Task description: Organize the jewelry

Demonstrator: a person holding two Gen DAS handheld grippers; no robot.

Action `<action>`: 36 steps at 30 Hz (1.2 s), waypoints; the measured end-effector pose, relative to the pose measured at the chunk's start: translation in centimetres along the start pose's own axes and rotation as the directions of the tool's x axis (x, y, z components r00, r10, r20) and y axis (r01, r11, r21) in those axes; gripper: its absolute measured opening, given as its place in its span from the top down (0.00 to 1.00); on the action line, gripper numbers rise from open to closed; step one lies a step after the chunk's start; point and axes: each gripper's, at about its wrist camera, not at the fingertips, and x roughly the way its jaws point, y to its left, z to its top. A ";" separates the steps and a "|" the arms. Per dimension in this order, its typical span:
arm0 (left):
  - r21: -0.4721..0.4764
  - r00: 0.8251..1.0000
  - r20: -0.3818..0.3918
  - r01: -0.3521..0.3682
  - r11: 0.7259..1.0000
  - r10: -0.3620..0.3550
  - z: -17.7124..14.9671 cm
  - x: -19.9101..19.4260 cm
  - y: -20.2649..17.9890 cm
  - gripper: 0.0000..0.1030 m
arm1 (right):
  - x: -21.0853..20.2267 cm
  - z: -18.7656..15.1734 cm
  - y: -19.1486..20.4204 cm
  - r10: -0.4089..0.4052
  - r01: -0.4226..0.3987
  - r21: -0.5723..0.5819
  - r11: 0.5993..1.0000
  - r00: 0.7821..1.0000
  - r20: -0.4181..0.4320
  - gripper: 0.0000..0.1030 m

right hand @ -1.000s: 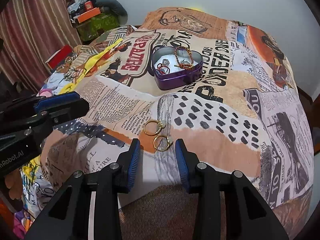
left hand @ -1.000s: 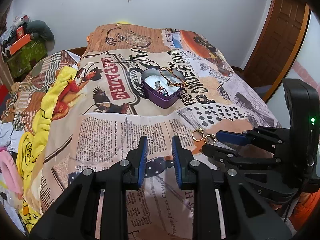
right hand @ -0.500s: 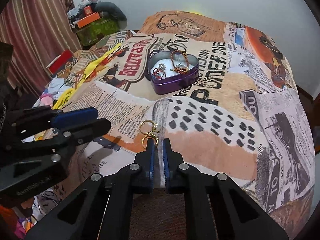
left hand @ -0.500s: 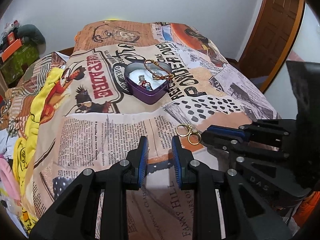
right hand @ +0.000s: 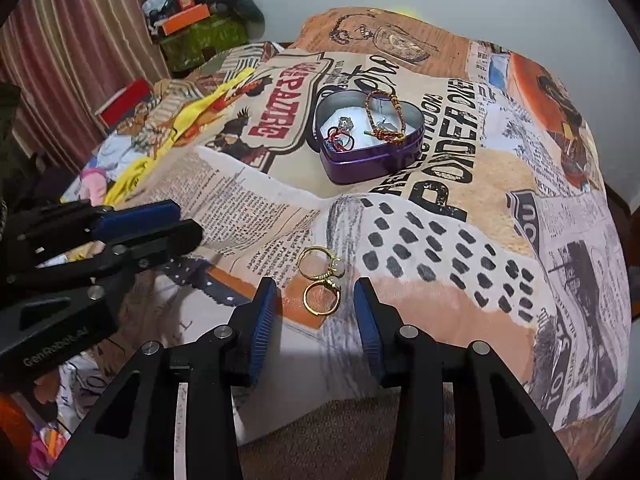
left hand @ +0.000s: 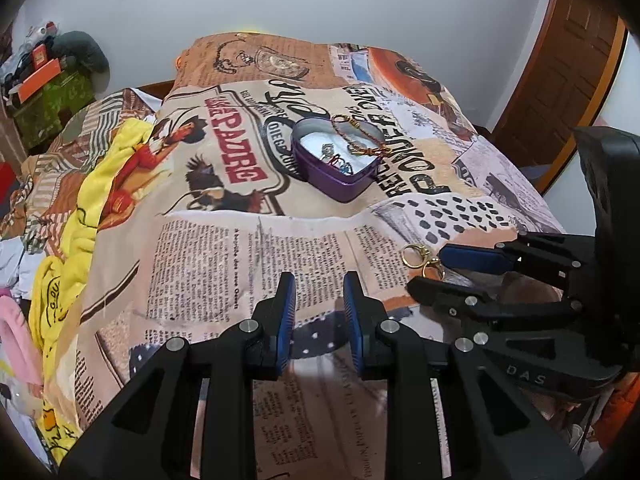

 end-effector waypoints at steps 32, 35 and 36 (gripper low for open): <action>0.074 0.991 -0.073 0.118 0.990 -0.112 1.3 4.0 -5.9 0.68 | -4.3 0.1 -4.8 -0.068 0.053 0.104 0.993 0.988 0.140 0.92; 0.087 0.992 -0.072 0.109 0.990 -0.103 1.6 4.5 -6.4 0.68 | -4.4 0.1 -5.1 -0.069 0.054 0.106 0.993 0.987 0.147 0.92; 0.091 0.992 -0.071 0.106 0.990 -0.100 1.7 4.7 -6.5 0.68 | -4.4 0.2 -5.2 -0.067 0.052 0.106 0.993 0.987 0.148 0.92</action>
